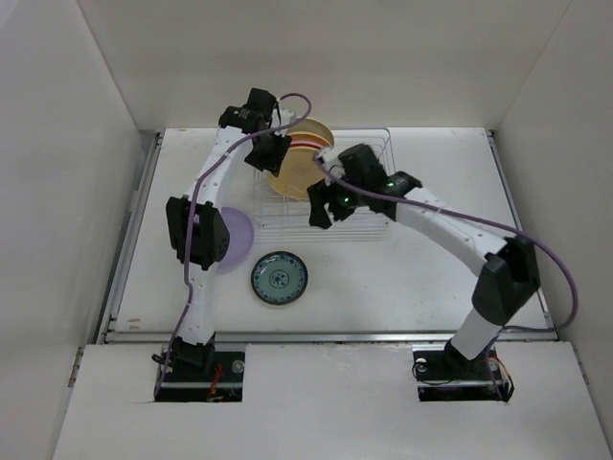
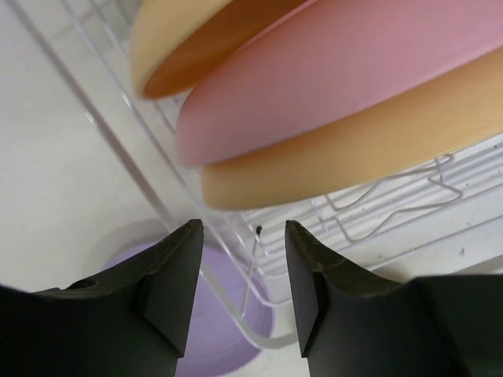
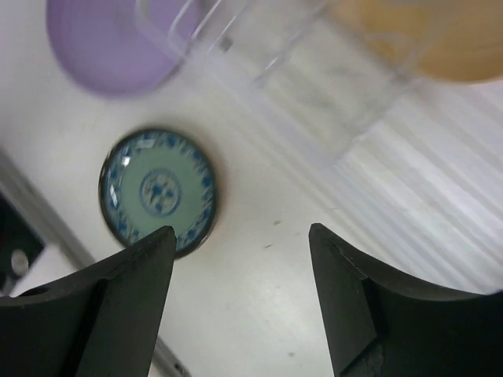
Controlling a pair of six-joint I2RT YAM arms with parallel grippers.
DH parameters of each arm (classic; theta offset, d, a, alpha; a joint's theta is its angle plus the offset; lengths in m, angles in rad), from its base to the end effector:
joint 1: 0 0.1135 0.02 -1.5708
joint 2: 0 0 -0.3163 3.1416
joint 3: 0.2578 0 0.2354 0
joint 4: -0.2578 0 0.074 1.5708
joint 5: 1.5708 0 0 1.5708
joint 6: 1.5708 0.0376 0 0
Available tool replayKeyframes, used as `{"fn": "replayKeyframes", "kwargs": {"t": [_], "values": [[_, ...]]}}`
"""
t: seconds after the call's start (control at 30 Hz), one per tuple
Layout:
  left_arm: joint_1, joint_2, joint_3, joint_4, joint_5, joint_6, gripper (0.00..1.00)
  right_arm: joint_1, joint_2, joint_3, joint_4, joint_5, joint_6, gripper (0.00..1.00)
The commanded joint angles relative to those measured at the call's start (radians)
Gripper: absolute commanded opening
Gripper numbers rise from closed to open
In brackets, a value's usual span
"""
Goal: Unload the plates from the dish rack
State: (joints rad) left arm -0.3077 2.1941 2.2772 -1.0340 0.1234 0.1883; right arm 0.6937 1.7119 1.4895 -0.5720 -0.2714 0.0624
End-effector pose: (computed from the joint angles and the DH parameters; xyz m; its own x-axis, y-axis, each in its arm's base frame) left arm 0.4667 -0.1532 0.3584 -0.6930 0.4151 -0.5894 0.5074 0.8616 0.0103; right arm 0.2834 0.2488 0.3563 -0.5949 -0.4166 -0.6874 -0.7247 0.6479 0.2346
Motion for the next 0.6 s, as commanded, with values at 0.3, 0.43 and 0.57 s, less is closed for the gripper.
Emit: {"fn": "replayKeyframes", "kwargs": {"t": [0.3, 0.43, 0.57], "values": [[-0.051, -0.022, 0.004, 0.161, -0.203, 0.059, 0.37, -0.289, -0.182, -0.031, 0.165, 0.239, 0.149, 0.76], [-0.06, 0.001, 0.004, 0.17, -0.203, 0.068, 0.32, -0.347, -0.192, -0.08, 0.199, 0.239, 0.149, 0.76], [-0.06, 0.001, 0.004, 0.18, -0.196, 0.068, 0.32, -0.385, -0.181, -0.089, 0.208, 0.273, 0.149, 0.76]]}}
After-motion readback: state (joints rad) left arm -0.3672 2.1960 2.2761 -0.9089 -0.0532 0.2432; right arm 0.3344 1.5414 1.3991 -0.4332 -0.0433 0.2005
